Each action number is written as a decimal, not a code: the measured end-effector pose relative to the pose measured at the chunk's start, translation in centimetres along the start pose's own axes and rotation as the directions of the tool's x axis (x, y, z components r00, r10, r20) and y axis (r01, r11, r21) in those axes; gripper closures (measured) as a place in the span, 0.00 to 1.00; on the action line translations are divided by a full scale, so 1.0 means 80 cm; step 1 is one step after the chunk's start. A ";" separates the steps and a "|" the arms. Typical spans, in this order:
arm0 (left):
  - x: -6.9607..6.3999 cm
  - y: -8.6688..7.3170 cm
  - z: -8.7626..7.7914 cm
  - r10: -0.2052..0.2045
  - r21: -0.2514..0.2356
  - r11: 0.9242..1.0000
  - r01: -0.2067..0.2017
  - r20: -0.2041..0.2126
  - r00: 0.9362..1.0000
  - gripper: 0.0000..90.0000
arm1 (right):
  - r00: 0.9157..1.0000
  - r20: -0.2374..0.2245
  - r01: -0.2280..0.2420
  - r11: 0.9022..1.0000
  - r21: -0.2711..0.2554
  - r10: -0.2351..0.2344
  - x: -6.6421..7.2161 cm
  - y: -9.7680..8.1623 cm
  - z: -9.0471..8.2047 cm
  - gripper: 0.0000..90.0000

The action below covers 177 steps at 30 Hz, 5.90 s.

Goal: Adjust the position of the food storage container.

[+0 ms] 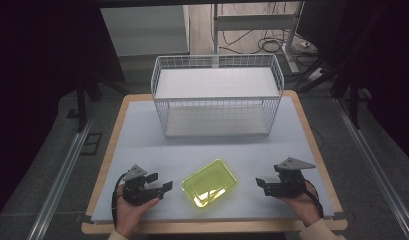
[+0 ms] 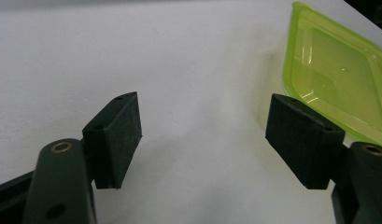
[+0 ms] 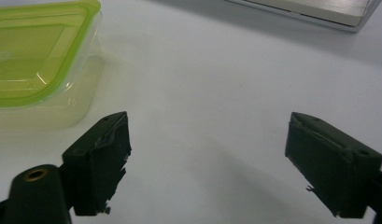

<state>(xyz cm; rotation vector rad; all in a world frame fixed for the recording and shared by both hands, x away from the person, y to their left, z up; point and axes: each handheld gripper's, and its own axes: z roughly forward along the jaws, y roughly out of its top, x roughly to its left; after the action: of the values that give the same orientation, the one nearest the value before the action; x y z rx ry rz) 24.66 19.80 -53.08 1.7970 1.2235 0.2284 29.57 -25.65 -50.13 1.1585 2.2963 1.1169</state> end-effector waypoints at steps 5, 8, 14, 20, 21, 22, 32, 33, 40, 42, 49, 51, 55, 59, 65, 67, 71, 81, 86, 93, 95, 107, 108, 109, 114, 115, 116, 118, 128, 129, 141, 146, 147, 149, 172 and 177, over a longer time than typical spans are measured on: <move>0.004 0.000 -0.001 -0.014 -0.003 1.000 0.014 -0.004 1.000 0.30 | 1.000 -0.003 0.000 1.000 -0.007 0.000 -0.002 0.001 -0.005 0.15; 0.005 0.000 0.000 -0.014 0.007 1.000 0.014 -0.002 1.000 0.29 | 1.000 -0.003 0.008 1.000 -0.011 -0.008 -0.004 0.001 -0.008 0.18; 0.004 -0.001 0.000 -0.019 0.010 1.000 0.019 0.006 1.000 0.29 | 0.999 -0.012 0.032 0.999 -0.002 -0.032 -0.001 0.001 -0.011 0.25; 0.002 -0.001 -0.001 -0.014 0.016 1.000 0.014 0.016 1.000 0.29 | 0.999 -0.034 0.037 0.999 0.004 -0.037 -0.002 0.004 -0.022 0.38; 0.002 -0.001 -0.001 -0.014 0.016 1.000 0.014 0.016 1.000 0.28 | 0.999 -0.034 0.037 0.999 0.004 -0.037 -0.002 0.004 -0.022 0.38; 0.003 -0.001 0.000 -0.014 0.018 1.000 0.014 0.020 1.000 0.28 | 0.999 -0.028 0.038 0.999 0.006 -0.038 -0.003 0.004 -0.023 0.40; 0.001 0.000 -0.003 0.002 0.005 1.000 -0.002 -0.012 1.000 0.22 | 0.982 -0.150 0.122 0.992 0.024 -0.117 0.012 0.012 -0.027 0.84; 0.000 0.001 -0.003 0.002 0.006 1.000 -0.002 -0.013 1.000 0.22 | 0.980 -0.155 0.127 0.991 0.027 -0.122 0.015 0.013 -0.027 0.89; -0.001 0.000 -0.001 0.012 0.019 1.000 -0.011 -0.016 1.000 0.22 | 0.959 -0.222 0.188 0.982 0.024 -0.178 0.032 0.017 -0.026 0.99; -0.001 0.000 -0.001 0.013 0.020 1.000 -0.013 -0.015 1.000 0.22 | 0.955 -0.229 0.201 0.979 0.022 -0.191 0.035 0.017 -0.026 0.99; -0.003 -0.001 0.001 0.015 0.026 1.000 -0.015 -0.018 1.000 0.22 | 0.926 -0.287 0.262 0.965 0.024 -0.244 0.064 0.017 -0.018 1.00; -0.004 -0.001 0.000 0.016 0.022 1.000 -0.016 -0.016 1.000 0.22 | 0.910 -0.320 0.283 0.959 0.014 -0.263 0.075 0.017 -0.015 1.00; -0.003 -0.001 0.000 0.015 0.024 1.000 -0.014 -0.016 1.000 0.22 | 0.884 -0.370 0.308 0.951 0.005 -0.285 0.094 0.017 -0.009 1.00; -0.002 -0.001 0.000 0.014 0.024 1.000 -0.014 -0.015 1.000 0.22 | 0.856 -0.415 0.343 0.939 0.008 -0.309 0.120 0.021 0.003 1.00; -0.004 -0.001 0.001 0.017 0.025 1.000 -0.017 -0.012 1.000 0.22 | 0.834 -0.451 0.369 0.929 0.027 -0.318 0.143 0.021 0.016 1.00; -0.004 -0.001 0.001 0.017 0.027 0.999 -0.017 -0.011 1.000 0.23 | 0.822 -0.466 0.386 0.922 0.030 -0.328 0.154 0.022 0.020 1.00; -0.005 -0.001 0.002 0.021 0.032 0.999 -0.020 -0.013 1.000 0.23 | 0.796 -0.504 0.407 0.913 0.037 -0.335 0.172 0.024 0.027 1.00; -0.004 -0.001 0.002 0.020 0.033 0.999 -0.020 -0.013 1.000 0.23 | 0.775 -0.524 0.447 0.893 0.058 -0.354 0.193 0.026 0.045 1.00; -0.003 -0.001 0.001 0.019 0.032 0.999 -0.019 -0.014 1.000 0.23 | 0.774 -0.527 0.449 0.891 0.064 -0.352 0.199 0.029 0.052 1.00; -0.003 -0.001 0.001 0.018 0.033 0.999 -0.018 -0.016 1.000 0.23 | 0.786 -0.516 0.435 0.898 0.069 -0.341 0.206 0.033 0.058 1.00; -0.002 -0.001 0.000 0.017 0.033 0.999 -0.017 -0.016 1.000 0.23 | 0.789 -0.513 0.431 0.899 0.071 -0.338 0.207 0.033 0.059 1.00; 0.001 -0.001 -0.001 0.009 0.031 0.999 -0.008 -0.018 1.000 0.23 | 0.832 -0.458 0.394 0.915 0.093 -0.312 0.217 0.039 0.074 1.00; 0.000 -0.001 -0.001 0.008 0.030 1.000 -0.007 -0.018 1.000 0.23 | 0.839 -0.450 0.387 0.917 0.095 -0.307 0.220 0.040 0.076 1.00; 0.000 -0.001 -0.001 0.008 0.030 1.000 -0.007 -0.018 1.000 0.23 | 0.839 -0.450 0.387 0.917 0.095 -0.307 0.220 0.040 0.076 1.00; 0.001 -0.001 -0.001 0.008 0.032 0.999 -0.007 -0.016 1.000 0.23 | 0.850 -0.437 0.371 0.923 0.099 -0.294 0.224 0.044 0.081 1.00; 0.001 -0.001 -0.001 0.007 0.031 1.000 -0.007 -0.016 1.000 0.23 | 0.854 -0.433 0.365 0.925 0.102 -0.289 0.225 0.044 0.083 1.00; 0.000 -0.001 -0.001 0.008 0.030 1.000 -0.007 -0.015 1.000 0.23 | 0.858 -0.429 0.358 0.928 0.103 -0.283 0.226 0.045 0.085 1.00; 0.000 -0.001 -0.001 0.008 0.029 1.000 -0.007 -0.014 1.000 0.23 | 0.862 -0.425 0.351 0.930 0.105 -0.277 0.228 0.047 0.087 1.00; 0.001 -0.001 -0.002 0.008 0.026 1.000 -0.007 -0.012 1.000 0.23 | 0.868 -0.414 0.346 0.932 0.108 -0.274 0.235 0.050 0.096 1.00; 0.001 -0.001 -0.002 0.008 0.026 1.000 -0.008 -0.013 1.000 0.23 | 0.869 -0.413 0.345 0.932 0.108 -0.273 0.235 0.050 0.097 1.00; 0.001 -0.001 -0.002 0.007 0.028 1.000 -0.006 -0.010 1.000 0.23 | 0.878 -0.393 0.336 0.937 0.099 -0.273 0.240 0.055 0.105 1.00; 0.000 -0.002 -0.003 0.008 0.031 0.999 -0.008 -0.010 1.000 0.23 | 0.882 -0.386 0.332 0.938 0.100 -0.271 0.241 0.054 0.108 1.00; 0.000 -0.002 -0.003 0.008 0.031 1.000 -0.007 -0.010 1.000 0.23 | 0.881 -0.386 0.333 0.938 0.099 -0.272 0.241 0.054 0.108 1.00; 0.000 -0.002 -0.003 0.007 0.032 0.999 -0.007 -0.010 1.000 0.23 | 0.880 -0.389 0.334 0.938 0.097 -0.273 0.241 0.053 0.107 1.00; 0.004 -0.001 -0.003 -0.018 0.040 0.999 0.018 -0.012 1.000 0.23 | 0.934 -0.351 0.058 0.997 -0.042 -0.069 0.096 0.049 0.011 0.99; 0.003 -0.001 -0.003 -0.019 0.040 0.999 0.019 -0.010 1.000 0.23 | 0.939 -0.341 0.027 0.999 -0.038 -0.039 0.074 0.043 0.007 0.91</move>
<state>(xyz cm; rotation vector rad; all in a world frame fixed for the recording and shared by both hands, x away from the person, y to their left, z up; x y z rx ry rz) 24.56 20.12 -53.07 1.8199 1.2597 0.2027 28.09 -19.48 -47.55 0.9709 2.5274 1.4342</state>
